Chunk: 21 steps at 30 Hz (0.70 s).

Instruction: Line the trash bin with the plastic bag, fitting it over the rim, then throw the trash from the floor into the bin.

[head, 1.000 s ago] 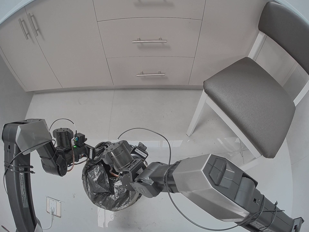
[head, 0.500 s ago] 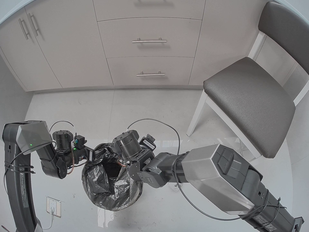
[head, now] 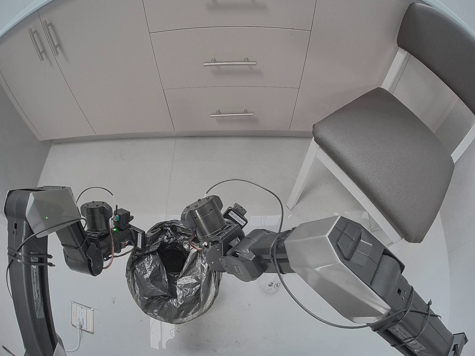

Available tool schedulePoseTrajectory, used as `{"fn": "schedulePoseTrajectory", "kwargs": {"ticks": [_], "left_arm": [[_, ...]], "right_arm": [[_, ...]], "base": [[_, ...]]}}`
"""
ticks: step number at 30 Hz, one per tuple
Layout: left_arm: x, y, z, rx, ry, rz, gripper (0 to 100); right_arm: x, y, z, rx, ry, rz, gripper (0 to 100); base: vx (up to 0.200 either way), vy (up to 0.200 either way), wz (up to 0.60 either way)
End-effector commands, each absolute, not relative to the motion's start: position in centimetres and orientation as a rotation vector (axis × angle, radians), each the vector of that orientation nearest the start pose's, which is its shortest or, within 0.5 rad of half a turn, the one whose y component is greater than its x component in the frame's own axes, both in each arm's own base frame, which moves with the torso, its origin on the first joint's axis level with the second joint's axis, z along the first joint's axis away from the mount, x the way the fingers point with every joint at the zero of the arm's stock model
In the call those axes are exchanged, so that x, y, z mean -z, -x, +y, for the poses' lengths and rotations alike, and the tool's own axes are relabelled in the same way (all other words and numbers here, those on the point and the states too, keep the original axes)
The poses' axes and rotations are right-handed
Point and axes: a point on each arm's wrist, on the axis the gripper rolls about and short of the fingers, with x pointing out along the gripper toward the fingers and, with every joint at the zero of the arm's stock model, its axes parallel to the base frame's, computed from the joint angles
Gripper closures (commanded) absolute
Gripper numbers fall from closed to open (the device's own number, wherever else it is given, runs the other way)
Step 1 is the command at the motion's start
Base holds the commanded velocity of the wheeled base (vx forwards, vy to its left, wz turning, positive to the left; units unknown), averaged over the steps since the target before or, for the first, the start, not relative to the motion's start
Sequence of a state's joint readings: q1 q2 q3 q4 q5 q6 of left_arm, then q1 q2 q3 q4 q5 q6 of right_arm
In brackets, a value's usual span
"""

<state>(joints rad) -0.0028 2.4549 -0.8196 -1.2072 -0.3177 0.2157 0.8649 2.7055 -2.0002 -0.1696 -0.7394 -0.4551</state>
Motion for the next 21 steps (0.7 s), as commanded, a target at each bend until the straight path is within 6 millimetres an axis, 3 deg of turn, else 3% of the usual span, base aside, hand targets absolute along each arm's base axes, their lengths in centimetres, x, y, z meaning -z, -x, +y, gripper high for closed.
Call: {"fn": "schedulePoseTrajectory", "kwargs": {"ticks": [1, 21], "left_arm": [[3.5, -38.6, -0.9, 0.363, -0.142, 0.402, 0], [3.6, -38.5, -0.6, 0.372, -0.135, 0.406, 0]], "right_arm": [[-1.1, -37.1, 38.9, -0.185, 0.839, 0.368, 0], [4.0, -38.5, 37.3, -0.154, 0.877, 0.455, 0]], "base": [[0.000, 0.000, 0.00], [0.000, 0.000, 0.00]]}}
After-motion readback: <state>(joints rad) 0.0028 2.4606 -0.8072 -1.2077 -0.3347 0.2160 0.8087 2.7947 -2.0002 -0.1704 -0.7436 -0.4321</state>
